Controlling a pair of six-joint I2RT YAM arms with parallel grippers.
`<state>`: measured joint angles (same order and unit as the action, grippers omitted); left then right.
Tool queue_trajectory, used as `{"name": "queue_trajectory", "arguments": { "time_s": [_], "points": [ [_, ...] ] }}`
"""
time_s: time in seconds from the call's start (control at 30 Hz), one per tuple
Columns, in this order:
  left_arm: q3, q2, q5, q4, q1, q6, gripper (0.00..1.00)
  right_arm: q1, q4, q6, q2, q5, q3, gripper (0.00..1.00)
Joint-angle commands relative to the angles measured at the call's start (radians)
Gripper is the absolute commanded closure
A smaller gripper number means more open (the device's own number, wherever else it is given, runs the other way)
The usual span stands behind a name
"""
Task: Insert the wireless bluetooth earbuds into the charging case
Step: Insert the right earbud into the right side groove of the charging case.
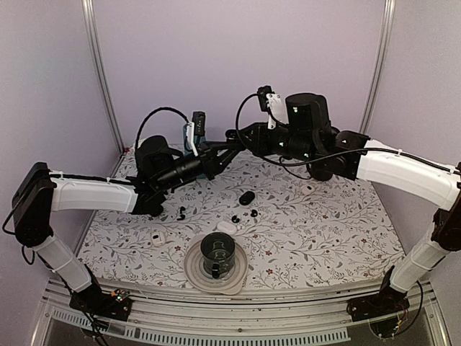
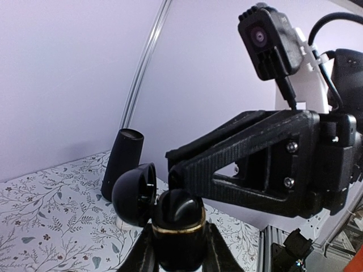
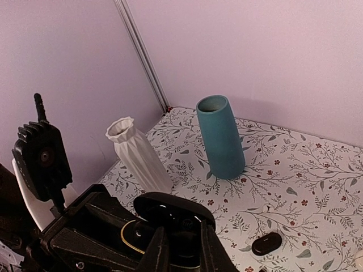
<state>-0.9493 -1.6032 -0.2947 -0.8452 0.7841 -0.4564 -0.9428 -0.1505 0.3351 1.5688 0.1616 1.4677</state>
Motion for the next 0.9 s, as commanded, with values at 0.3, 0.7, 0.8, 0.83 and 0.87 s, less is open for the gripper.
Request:
{"name": "queue_trajectory", "arguments": {
  "time_s": [0.3,0.7,0.8,0.83,0.87],
  "points": [
    [0.010,0.036,0.014,-0.087,-0.024,0.053,1.00,-0.025,-0.082,0.022,-0.027,-0.054,0.015,0.67],
    [0.043,0.050,-0.030,-0.099,-0.030,0.070,1.00,0.015,-0.101,0.031,-0.090,-0.108,0.002,0.49],
    [0.047,0.056,-0.053,-0.100,-0.033,0.078,1.00,0.061,-0.079,0.035,-0.132,-0.188,-0.029,0.45],
    [0.049,0.058,-0.065,-0.099,-0.035,0.080,1.00,0.081,-0.063,0.036,-0.144,-0.237,-0.042,0.43],
    [0.052,0.062,-0.079,-0.099,-0.037,0.082,1.00,0.101,-0.040,0.036,-0.155,-0.285,-0.055,0.41]
  ]
}}
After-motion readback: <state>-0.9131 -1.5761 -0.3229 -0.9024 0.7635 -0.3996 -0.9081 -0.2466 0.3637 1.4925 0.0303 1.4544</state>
